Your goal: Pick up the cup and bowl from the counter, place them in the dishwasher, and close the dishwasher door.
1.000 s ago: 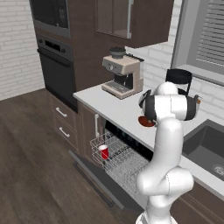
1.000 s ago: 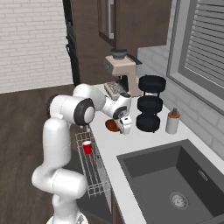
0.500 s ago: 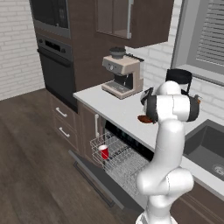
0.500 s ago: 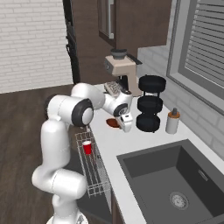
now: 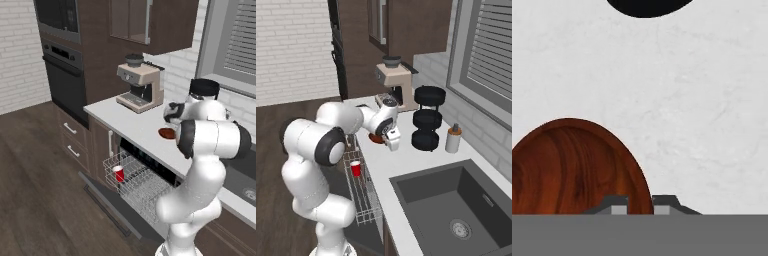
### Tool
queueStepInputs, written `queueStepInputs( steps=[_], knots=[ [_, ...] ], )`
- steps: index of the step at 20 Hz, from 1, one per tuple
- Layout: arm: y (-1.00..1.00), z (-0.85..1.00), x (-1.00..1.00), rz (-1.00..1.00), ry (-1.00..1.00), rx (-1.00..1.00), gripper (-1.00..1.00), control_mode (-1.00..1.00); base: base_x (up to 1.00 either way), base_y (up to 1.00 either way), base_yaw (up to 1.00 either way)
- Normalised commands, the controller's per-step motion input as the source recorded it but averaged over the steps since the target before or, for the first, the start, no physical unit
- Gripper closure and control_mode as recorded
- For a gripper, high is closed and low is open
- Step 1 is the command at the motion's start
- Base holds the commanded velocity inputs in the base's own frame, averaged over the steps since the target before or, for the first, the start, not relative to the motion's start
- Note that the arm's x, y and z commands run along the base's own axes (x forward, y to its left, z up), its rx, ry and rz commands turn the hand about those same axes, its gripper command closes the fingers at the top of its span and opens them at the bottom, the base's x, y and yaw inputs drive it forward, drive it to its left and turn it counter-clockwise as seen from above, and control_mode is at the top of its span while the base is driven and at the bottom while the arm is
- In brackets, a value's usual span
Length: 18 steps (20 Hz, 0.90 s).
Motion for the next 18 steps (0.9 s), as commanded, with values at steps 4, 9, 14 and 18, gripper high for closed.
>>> queueStepInputs(
  steps=[4, 9, 14, 18],
  knots=[
    [0.21, 0.71, -0.75, -0.30, -0.08, 0.00, 1.00, -1.00, 0.00, 0.00, 0.00],
    [0.43, 0.59, -0.68, -0.46, 0.01, 0.01, 1.00, -1.00, 0.00, 0.00, 0.00],
    [0.29, 0.65, -0.75, -0.32, 0.06, 0.14, 1.00, -1.00, 0.00, 0.00, 0.00],
    [0.28, 0.40, -0.65, -0.27, 0.08, 0.15, 1.00, -1.00, 0.00, 0.00, 0.00]
  ],
)
